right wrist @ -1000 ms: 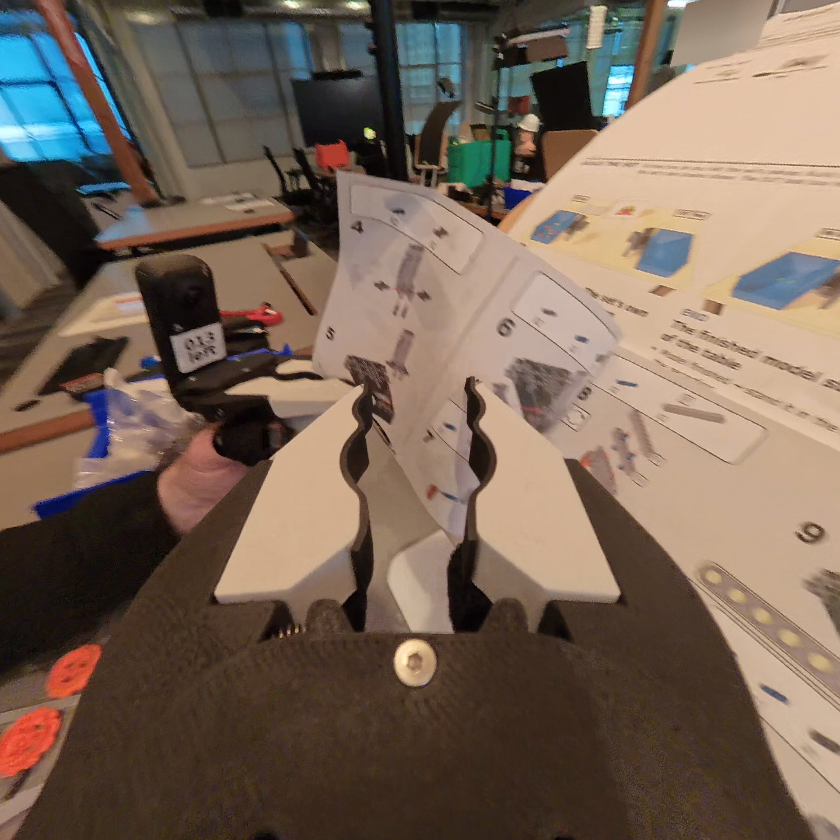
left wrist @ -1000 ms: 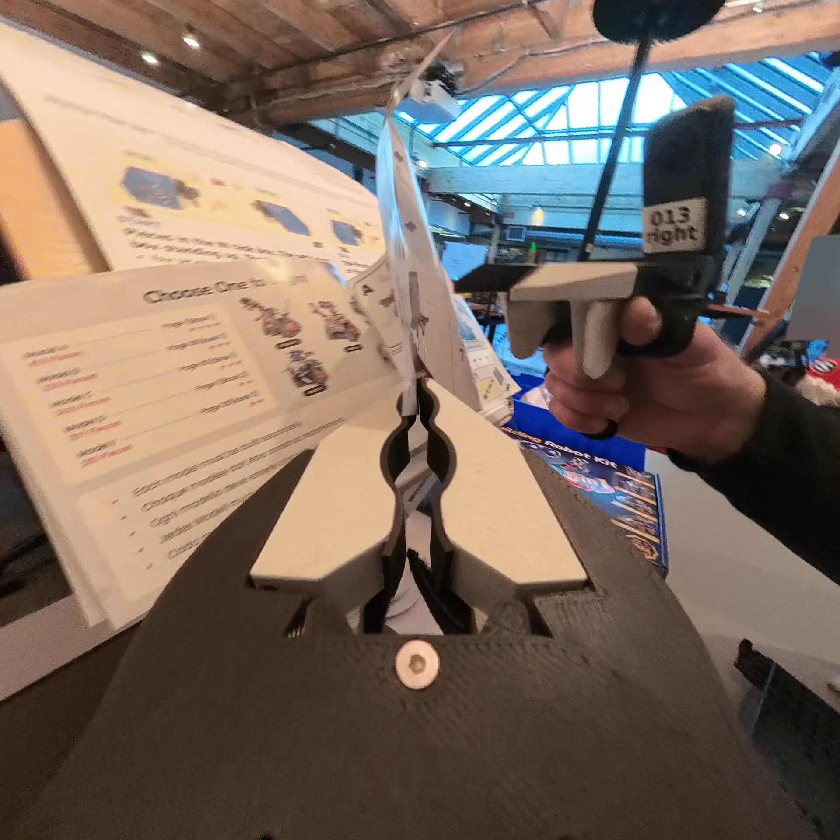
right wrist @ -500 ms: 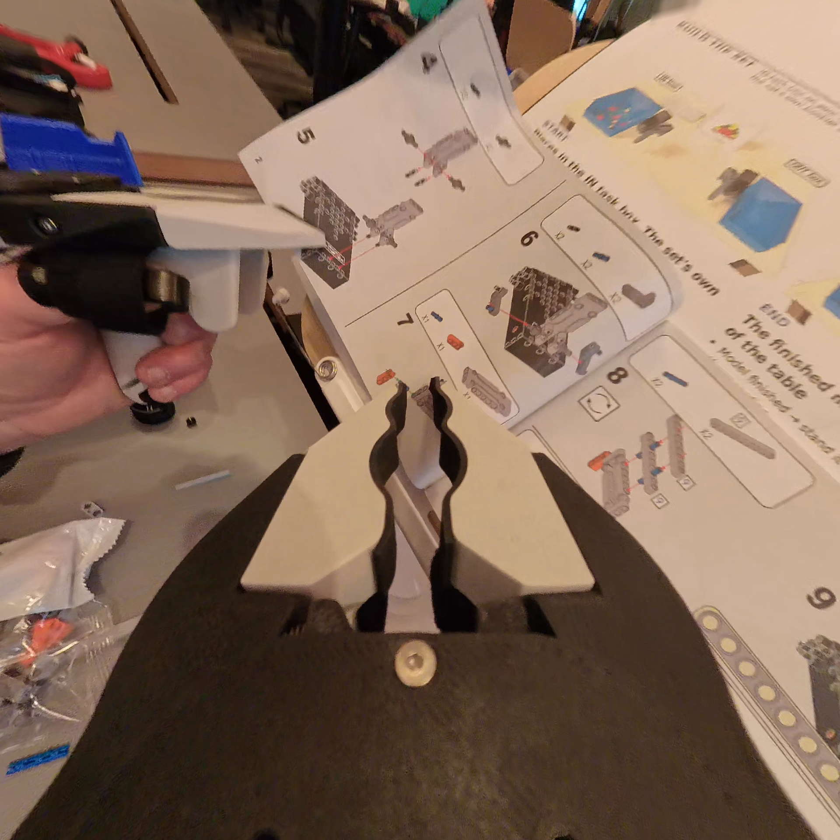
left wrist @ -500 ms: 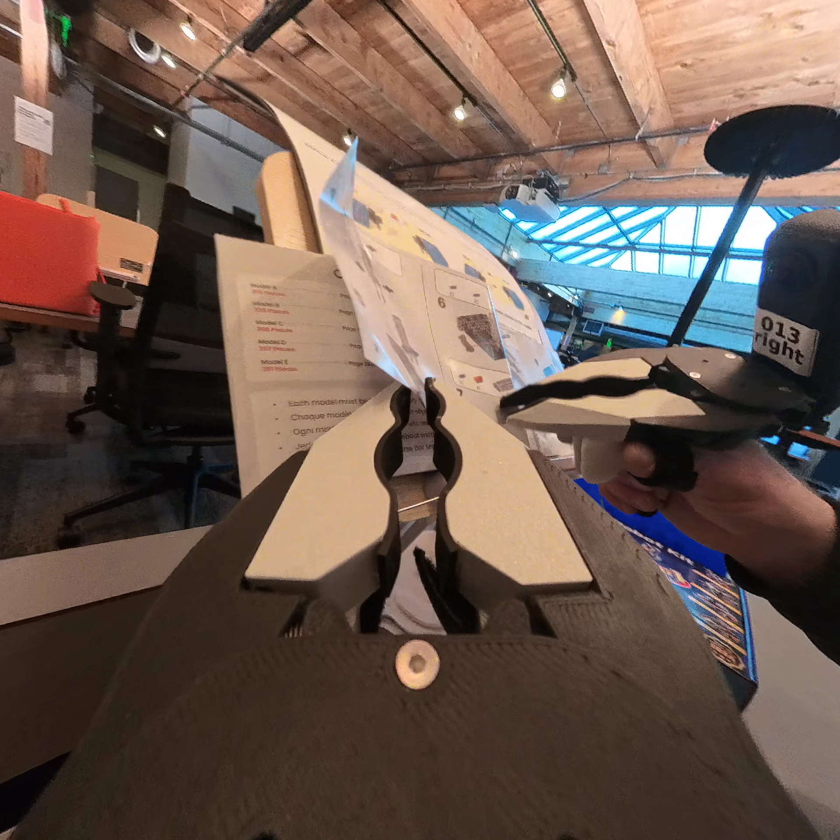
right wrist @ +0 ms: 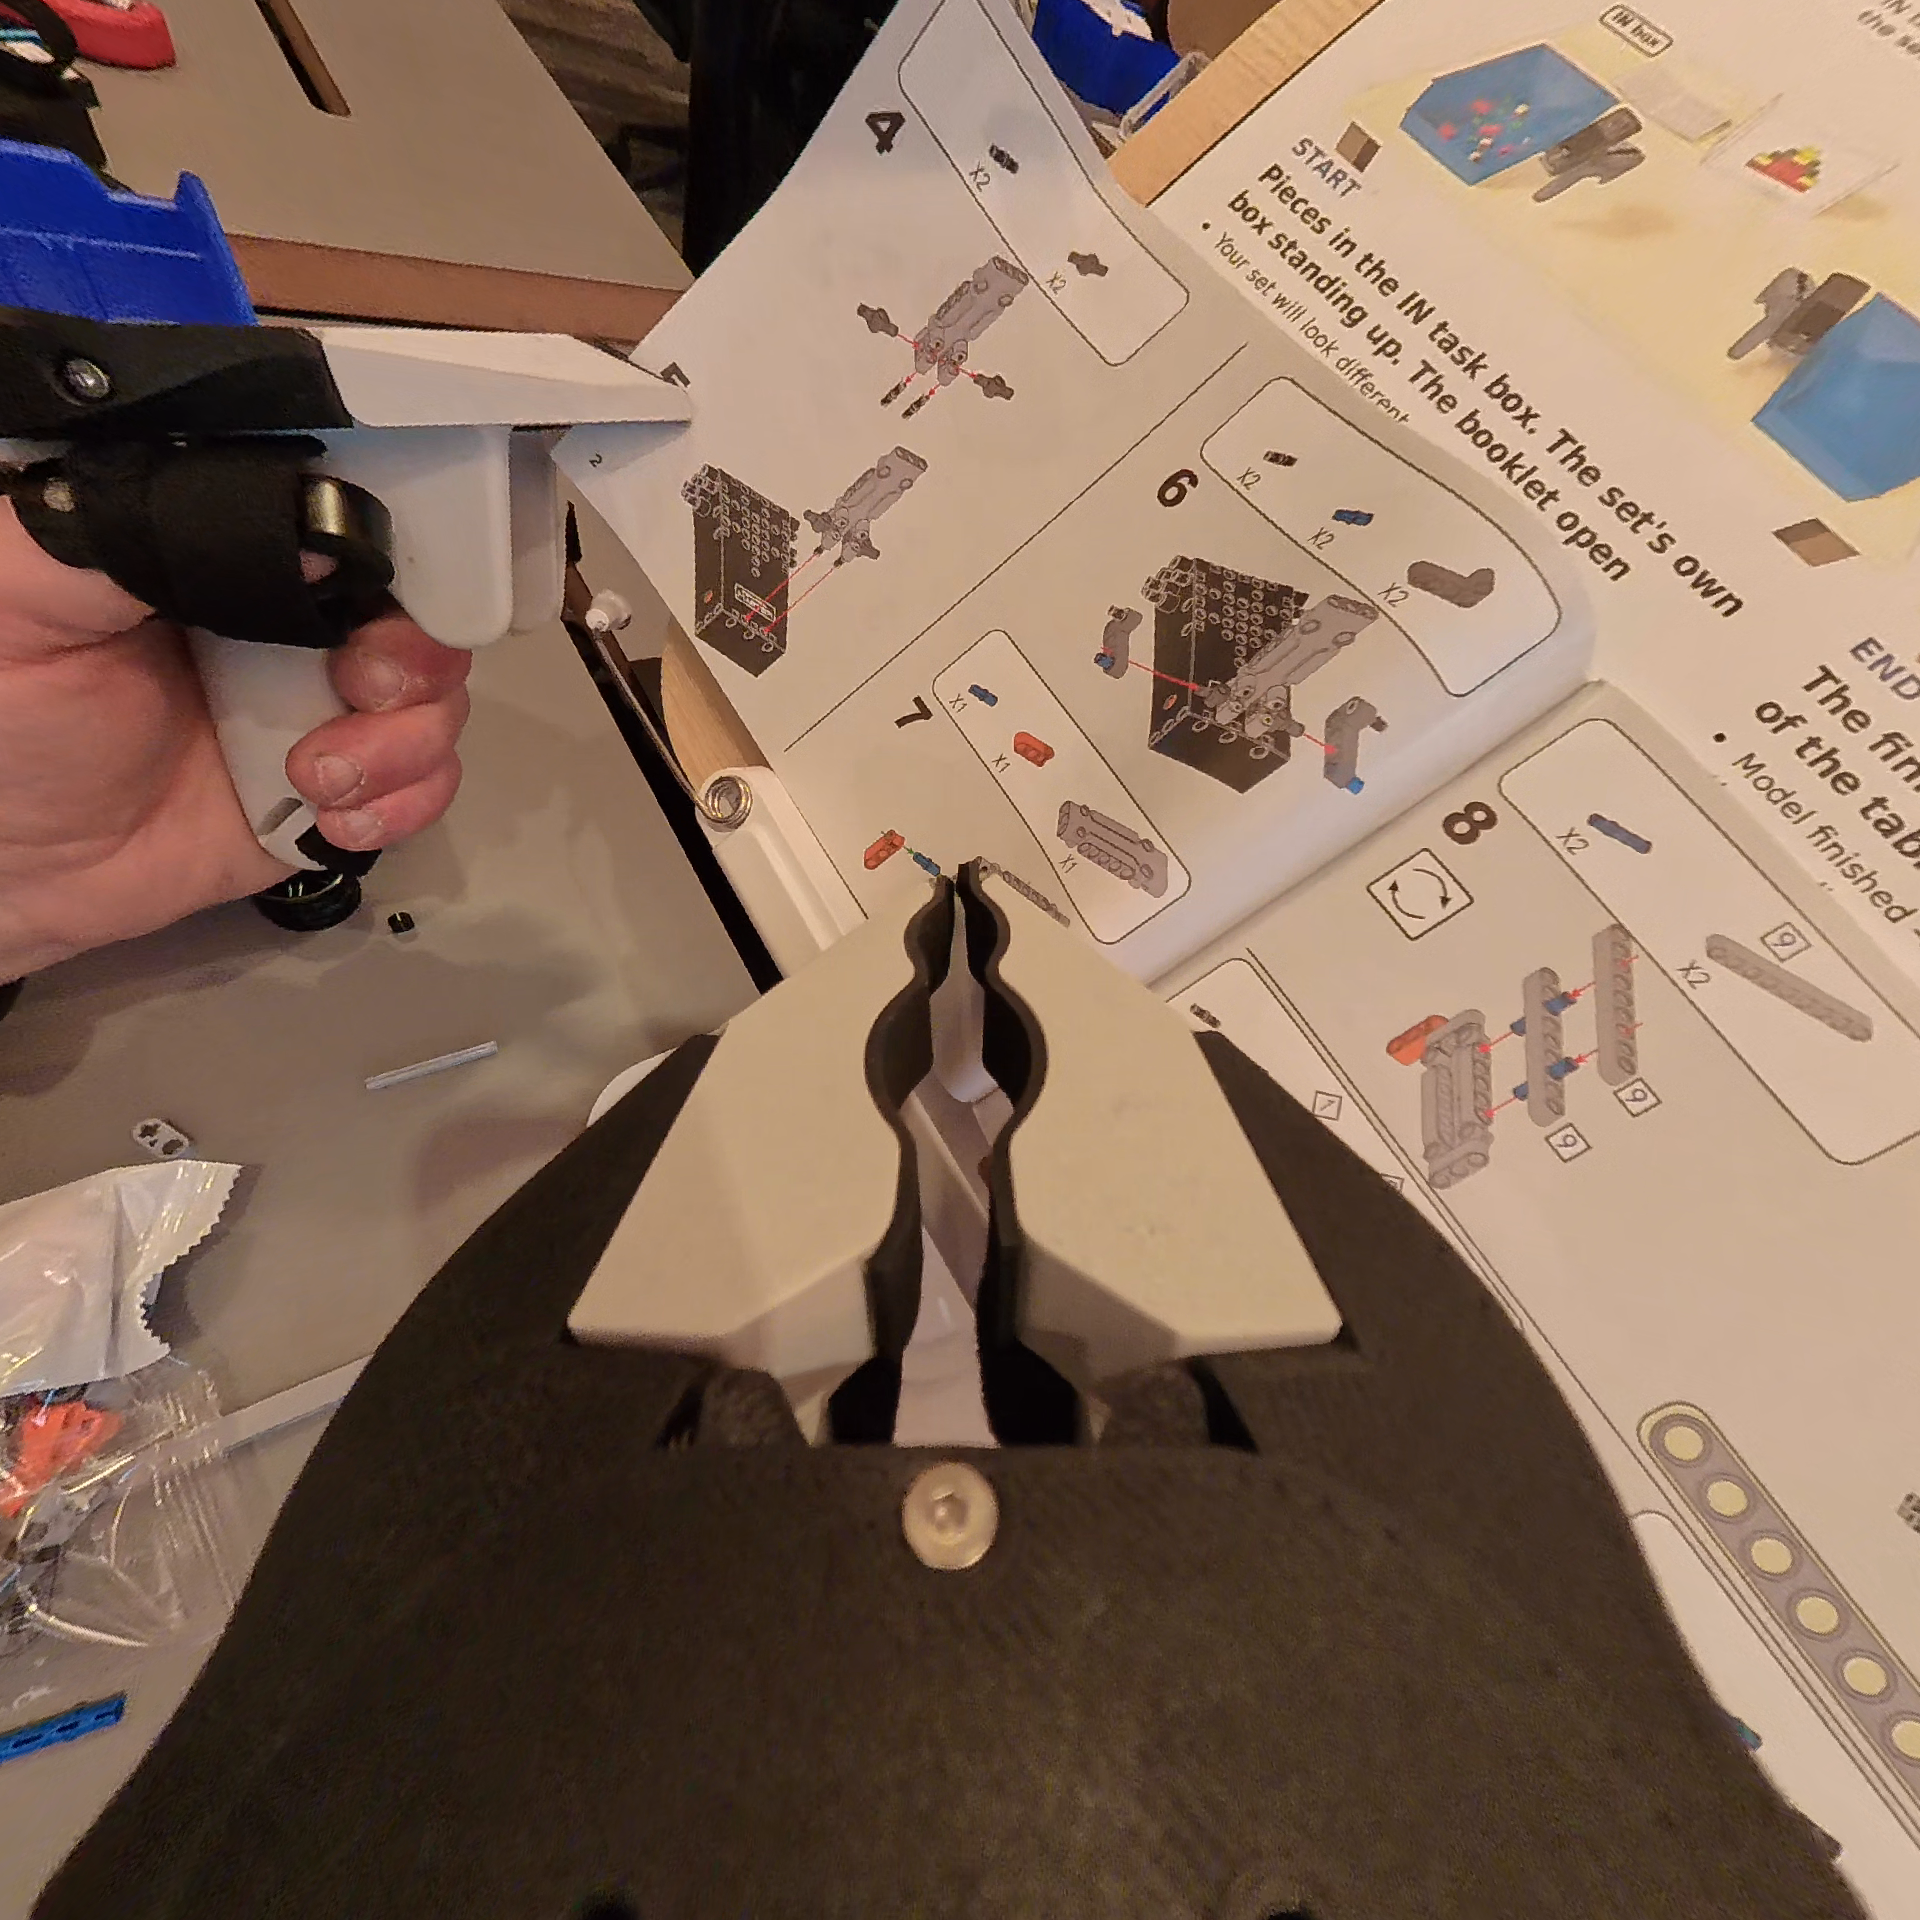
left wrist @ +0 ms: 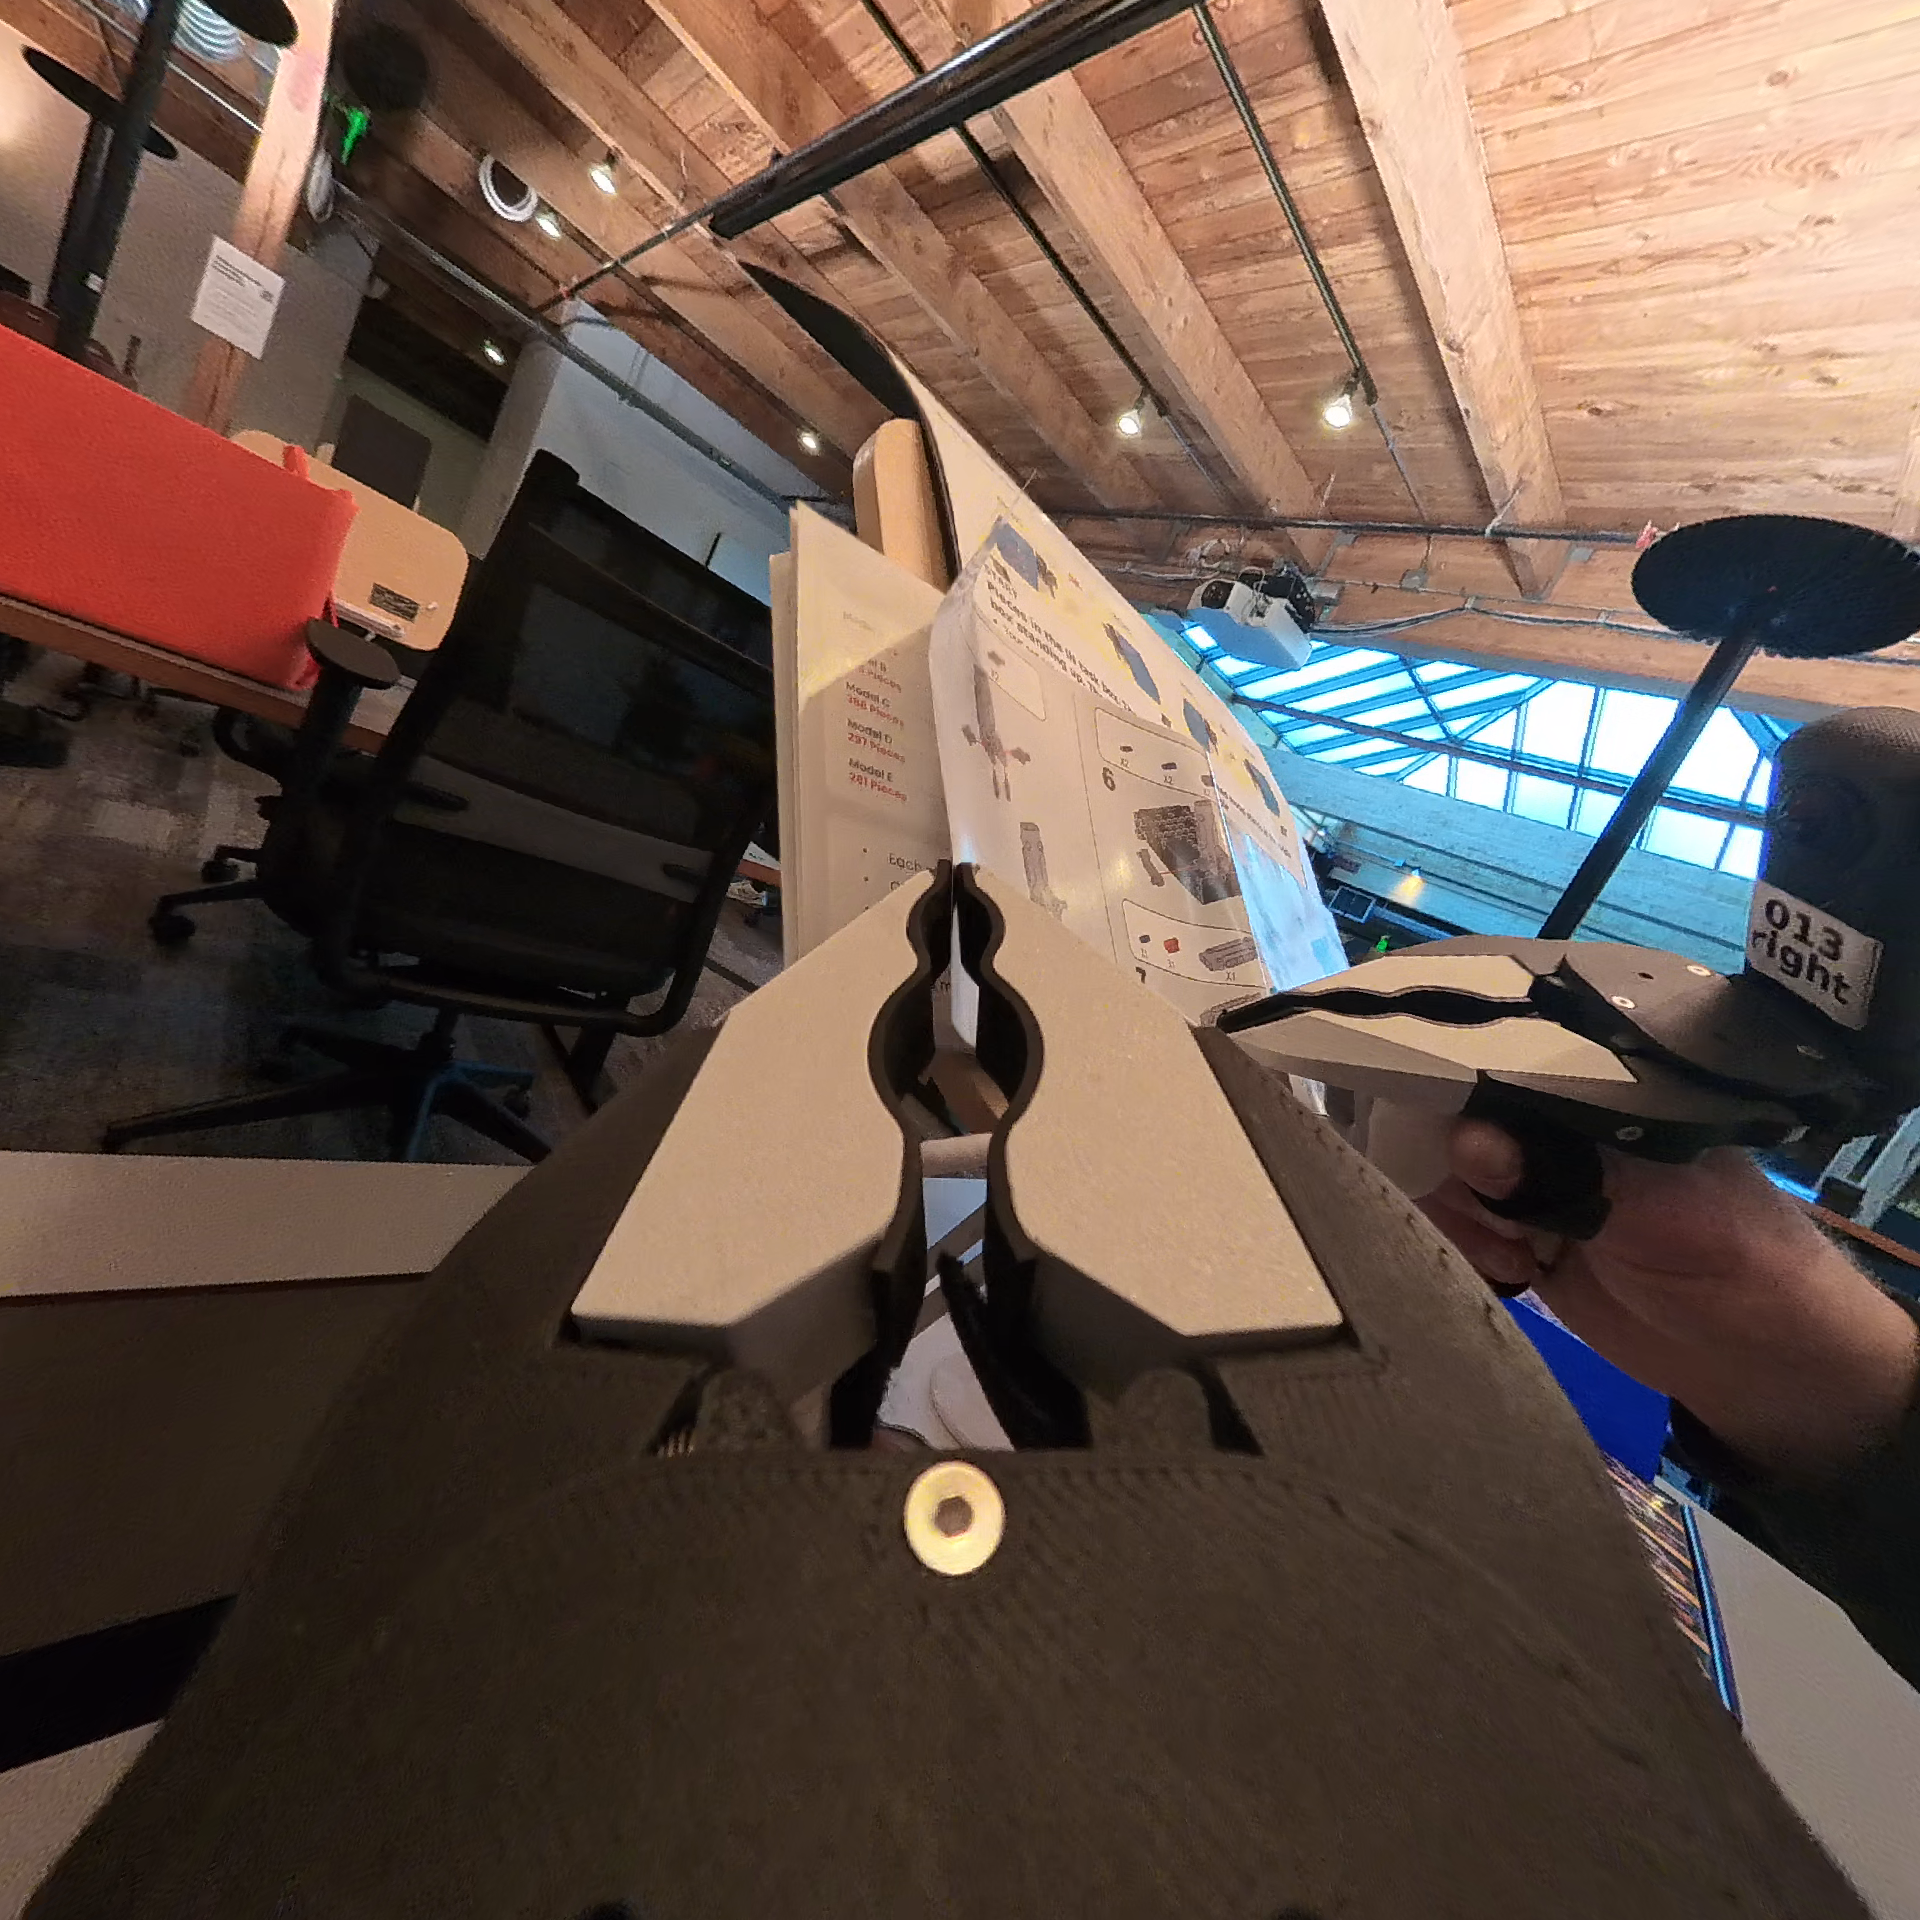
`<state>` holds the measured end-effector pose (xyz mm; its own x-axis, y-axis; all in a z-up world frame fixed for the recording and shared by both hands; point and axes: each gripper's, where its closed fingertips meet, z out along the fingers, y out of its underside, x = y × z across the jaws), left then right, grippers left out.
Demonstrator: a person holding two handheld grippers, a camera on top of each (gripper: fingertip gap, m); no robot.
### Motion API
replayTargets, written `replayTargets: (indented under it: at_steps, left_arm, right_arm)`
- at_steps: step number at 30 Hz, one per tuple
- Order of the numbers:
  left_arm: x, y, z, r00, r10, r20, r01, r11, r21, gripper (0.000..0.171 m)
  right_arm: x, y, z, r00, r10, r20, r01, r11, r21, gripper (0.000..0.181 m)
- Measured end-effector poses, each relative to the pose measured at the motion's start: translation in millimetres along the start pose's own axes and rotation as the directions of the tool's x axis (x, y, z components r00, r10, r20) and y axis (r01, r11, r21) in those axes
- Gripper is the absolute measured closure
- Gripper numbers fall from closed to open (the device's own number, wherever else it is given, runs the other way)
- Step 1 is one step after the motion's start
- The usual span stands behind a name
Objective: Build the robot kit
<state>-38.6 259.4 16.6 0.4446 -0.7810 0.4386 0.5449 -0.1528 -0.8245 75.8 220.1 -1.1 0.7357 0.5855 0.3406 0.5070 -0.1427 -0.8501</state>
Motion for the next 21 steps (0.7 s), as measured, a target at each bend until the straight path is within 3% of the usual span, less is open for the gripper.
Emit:
replayTargets:
  at_steps: [17,21]
  left_arm:
    - [-8.7,6.0,0.1,1.000,-0.030,0.002,0.030,0.999,-0.013,0.171]
    - [-10.0,7.0,-0.3,1.000,-0.027,0.003,0.027,1.000,-0.012,0.171]
  right_arm:
    - [6.8,-15.2,-10.4,0.999,0.035,-0.019,-0.033,0.997,0.069,0.181]
    - [10.9,-13.5,-8.3,0.999,0.004,-0.039,-0.003,1.000,0.030,0.181]
